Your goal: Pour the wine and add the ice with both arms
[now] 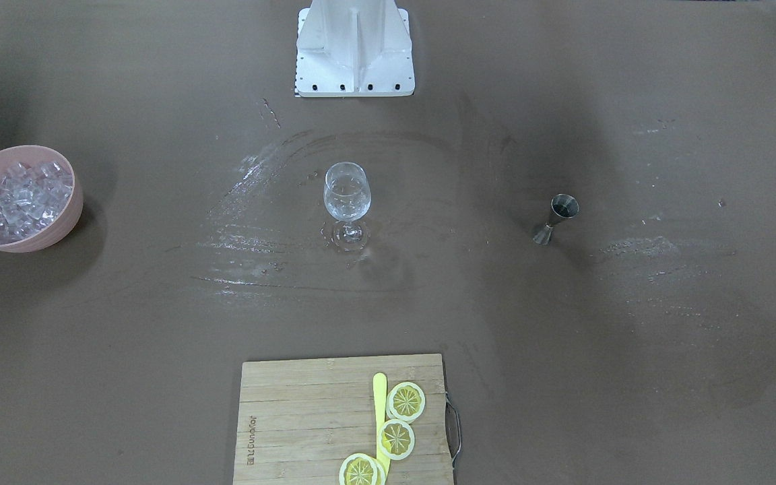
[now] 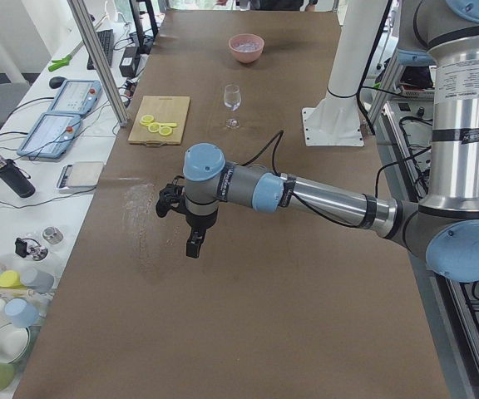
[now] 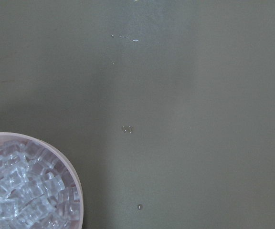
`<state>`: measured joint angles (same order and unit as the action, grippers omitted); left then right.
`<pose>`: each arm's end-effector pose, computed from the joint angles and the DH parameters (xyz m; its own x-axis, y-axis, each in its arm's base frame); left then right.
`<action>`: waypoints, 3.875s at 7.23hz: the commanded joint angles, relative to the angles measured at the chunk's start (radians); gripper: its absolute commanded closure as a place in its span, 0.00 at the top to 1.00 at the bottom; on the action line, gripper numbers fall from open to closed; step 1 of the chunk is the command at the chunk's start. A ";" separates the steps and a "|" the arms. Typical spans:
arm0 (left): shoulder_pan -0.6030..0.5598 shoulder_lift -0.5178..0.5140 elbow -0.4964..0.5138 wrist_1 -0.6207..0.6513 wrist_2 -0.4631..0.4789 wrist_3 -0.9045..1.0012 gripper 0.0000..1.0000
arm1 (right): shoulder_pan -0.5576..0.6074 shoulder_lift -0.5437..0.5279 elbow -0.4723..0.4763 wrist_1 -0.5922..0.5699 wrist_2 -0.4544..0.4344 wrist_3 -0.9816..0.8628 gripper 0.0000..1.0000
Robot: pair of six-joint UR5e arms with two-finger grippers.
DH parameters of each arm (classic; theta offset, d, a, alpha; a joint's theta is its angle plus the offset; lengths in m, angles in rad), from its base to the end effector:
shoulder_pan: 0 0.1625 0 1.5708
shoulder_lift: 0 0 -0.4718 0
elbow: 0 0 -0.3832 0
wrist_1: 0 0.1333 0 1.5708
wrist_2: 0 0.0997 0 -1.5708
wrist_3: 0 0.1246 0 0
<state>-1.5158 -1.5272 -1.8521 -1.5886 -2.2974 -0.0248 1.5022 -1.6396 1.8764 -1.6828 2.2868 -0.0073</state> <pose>-0.0245 -0.4739 0.6085 0.7382 0.1847 -0.6488 -0.0349 0.9710 0.2367 0.0205 -0.4532 0.6241 0.7465 -0.1404 0.6503 0.0735 0.9889 0.1292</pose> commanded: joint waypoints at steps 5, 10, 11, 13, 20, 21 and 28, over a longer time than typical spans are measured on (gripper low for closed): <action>0.000 -0.133 0.050 -0.120 -0.004 0.000 0.99 | 0.001 0.009 -0.005 0.000 -0.009 -0.008 1.00; 0.075 -0.153 0.063 -0.445 -0.004 -0.094 0.98 | 0.001 0.012 0.007 0.002 -0.009 -0.003 1.00; 0.132 -0.148 0.051 -0.565 -0.002 -0.303 0.98 | 0.001 0.011 0.007 0.002 -0.009 -0.003 1.00; 0.297 -0.102 0.053 -0.845 0.076 -0.608 0.98 | 0.000 0.004 0.009 0.002 -0.009 -0.002 1.00; 0.866 0.051 -0.091 -1.084 0.977 -0.764 0.98 | 0.000 0.009 0.004 0.002 -0.009 0.000 1.00; 0.975 0.053 -0.088 -1.081 1.142 -0.762 0.98 | 0.000 0.009 0.004 0.000 -0.009 0.000 1.00; 1.198 0.024 0.011 -1.156 1.454 -0.986 0.98 | 0.000 0.012 0.004 0.000 -0.007 0.001 1.00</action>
<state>-0.3626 -1.4652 -1.8668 -2.7359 -0.9167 -0.9537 1.5023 -1.6280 1.8794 -1.6828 2.2795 -0.0062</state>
